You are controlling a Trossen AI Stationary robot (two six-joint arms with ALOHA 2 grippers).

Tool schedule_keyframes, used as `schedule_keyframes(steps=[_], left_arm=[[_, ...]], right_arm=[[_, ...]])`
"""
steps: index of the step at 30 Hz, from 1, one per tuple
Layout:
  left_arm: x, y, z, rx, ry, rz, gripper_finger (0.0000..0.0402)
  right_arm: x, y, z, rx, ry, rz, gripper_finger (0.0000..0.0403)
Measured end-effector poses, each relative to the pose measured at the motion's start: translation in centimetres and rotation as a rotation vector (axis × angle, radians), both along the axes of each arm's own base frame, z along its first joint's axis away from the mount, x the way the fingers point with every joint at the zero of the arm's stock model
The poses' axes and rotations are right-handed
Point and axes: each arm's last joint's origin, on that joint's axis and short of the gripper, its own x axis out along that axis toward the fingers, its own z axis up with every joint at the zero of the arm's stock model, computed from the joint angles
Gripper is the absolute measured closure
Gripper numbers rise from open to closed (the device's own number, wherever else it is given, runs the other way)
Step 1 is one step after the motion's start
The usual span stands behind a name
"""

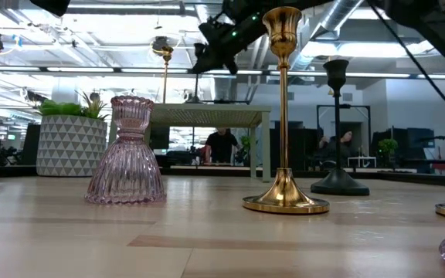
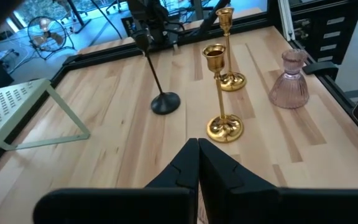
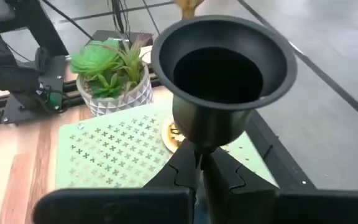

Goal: Pick & Place candle stick holders
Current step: Put the bottom left black candle holder on the shelf

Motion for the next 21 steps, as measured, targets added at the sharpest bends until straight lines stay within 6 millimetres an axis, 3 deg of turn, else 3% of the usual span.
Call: schedule_keyframes(steps=[13, 21], left_arm=[[0.0, 0.0, 0.0, 0.000, 0.000, 0.000, 0.0397], [0.0, 0.0, 0.0, 0.000, 0.000, 0.000, 0.0397]], right_arm=[[-0.8, -1.8, -0.1, -0.014, -0.004, -0.058, 0.0403], [-0.8, -1.9, -0.6, -0.007, 0.002, -0.058, 0.0403]])
